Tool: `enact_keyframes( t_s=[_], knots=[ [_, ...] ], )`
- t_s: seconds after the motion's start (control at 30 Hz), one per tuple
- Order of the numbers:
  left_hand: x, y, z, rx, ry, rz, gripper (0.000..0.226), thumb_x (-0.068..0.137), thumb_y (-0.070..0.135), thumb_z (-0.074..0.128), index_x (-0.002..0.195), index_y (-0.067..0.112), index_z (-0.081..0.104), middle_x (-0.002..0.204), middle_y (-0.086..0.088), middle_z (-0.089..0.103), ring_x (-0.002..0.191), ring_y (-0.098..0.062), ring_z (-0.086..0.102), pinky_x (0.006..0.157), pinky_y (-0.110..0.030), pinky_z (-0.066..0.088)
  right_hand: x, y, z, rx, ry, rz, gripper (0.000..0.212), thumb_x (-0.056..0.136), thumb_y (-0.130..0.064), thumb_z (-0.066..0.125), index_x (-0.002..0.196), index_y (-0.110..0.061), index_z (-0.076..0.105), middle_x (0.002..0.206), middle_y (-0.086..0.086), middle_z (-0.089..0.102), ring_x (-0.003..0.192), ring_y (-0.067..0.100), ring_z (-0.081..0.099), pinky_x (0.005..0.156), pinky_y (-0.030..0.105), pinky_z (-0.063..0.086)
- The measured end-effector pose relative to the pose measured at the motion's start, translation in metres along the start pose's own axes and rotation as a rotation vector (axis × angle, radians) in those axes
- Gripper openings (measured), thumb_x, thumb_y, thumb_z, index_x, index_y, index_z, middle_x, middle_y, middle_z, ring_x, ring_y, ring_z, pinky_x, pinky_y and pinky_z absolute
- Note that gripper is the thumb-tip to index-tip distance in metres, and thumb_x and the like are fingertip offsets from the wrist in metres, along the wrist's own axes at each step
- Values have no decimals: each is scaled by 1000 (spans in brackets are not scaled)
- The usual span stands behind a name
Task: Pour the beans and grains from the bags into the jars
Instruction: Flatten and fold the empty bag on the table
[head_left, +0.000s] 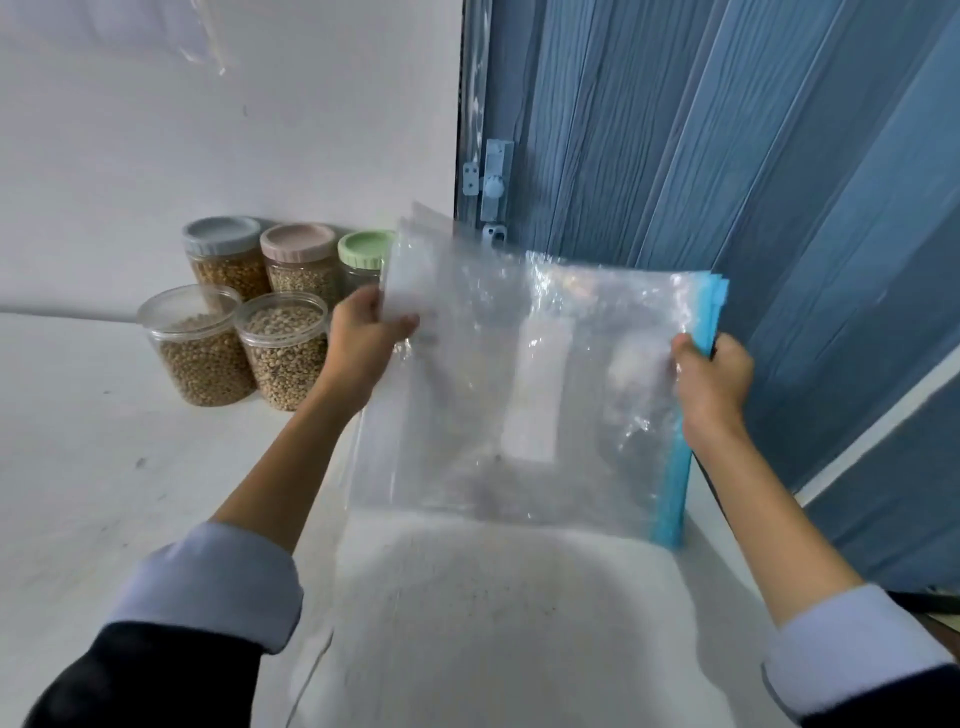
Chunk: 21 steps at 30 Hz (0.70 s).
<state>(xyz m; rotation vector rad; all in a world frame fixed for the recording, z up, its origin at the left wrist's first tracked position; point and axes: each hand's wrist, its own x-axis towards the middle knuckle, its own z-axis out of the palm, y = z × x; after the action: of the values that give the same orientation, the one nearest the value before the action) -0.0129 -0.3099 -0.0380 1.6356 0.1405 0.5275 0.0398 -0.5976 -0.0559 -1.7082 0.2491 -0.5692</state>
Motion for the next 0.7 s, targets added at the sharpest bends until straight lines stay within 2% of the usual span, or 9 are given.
enact_keyframes(
  t_s=[0.03,0.1,0.17,0.2,0.3,0.4,0.47,0.6,0.7],
  knots=[
    [1,5,-2,-22,20,75,20,83,-9,60,95,6,61,81,-3,66,62,-5,66,58,-20,53,-3,-7,0,44,47,-64,8,91,-10,54,85,-5,50,66,0,47,44,-1,46,45,16,38],
    [-3,15,-5,-15,61,235,24,85,-2,61,91,21,59,87,-1,66,76,-12,66,69,-27,55,-8,-16,1,103,133,-204,12,91,-13,53,85,-5,46,67,-6,44,58,8,47,56,23,39],
    [-12,16,-5,-6,88,355,27,86,3,60,93,28,54,91,5,63,83,-10,62,74,-23,53,-17,-18,2,128,168,-306,14,91,-19,51,87,-7,44,71,-10,44,69,11,44,63,26,38],
    [-16,13,-4,-7,101,372,26,86,6,59,94,29,52,92,6,62,86,-11,61,76,-24,51,-21,-17,3,134,170,-343,14,90,-20,50,89,-8,45,72,-12,44,67,8,44,64,23,38],
    [-26,-8,-1,-10,109,325,22,83,14,59,103,18,50,96,4,58,87,-7,57,76,-19,49,-37,-8,6,134,144,-389,9,90,-21,50,92,-13,46,74,-15,44,60,-9,47,59,7,35],
    [-34,-23,4,-28,106,248,30,91,14,61,117,17,45,106,7,57,93,8,57,77,-9,47,-48,4,10,139,89,-344,12,88,-30,50,83,-26,40,71,-11,43,57,-8,45,55,8,34],
    [-37,-28,7,1,115,233,27,92,14,59,114,19,45,102,13,56,88,12,57,74,-7,46,-49,13,12,146,67,-304,15,87,-31,51,88,-19,43,73,-10,44,58,-4,45,55,8,35],
    [-30,-27,6,103,252,237,18,87,9,66,96,11,50,82,10,54,73,-1,53,61,-8,43,-47,15,14,135,96,-303,19,89,-30,49,93,-12,46,79,0,49,62,1,46,60,13,37],
    [-26,-22,3,159,302,259,21,85,10,68,93,11,49,79,12,52,69,1,50,57,-9,40,-43,12,13,128,121,-318,19,93,-21,53,101,-5,50,86,7,50,63,-1,47,60,5,36]
  ],
)
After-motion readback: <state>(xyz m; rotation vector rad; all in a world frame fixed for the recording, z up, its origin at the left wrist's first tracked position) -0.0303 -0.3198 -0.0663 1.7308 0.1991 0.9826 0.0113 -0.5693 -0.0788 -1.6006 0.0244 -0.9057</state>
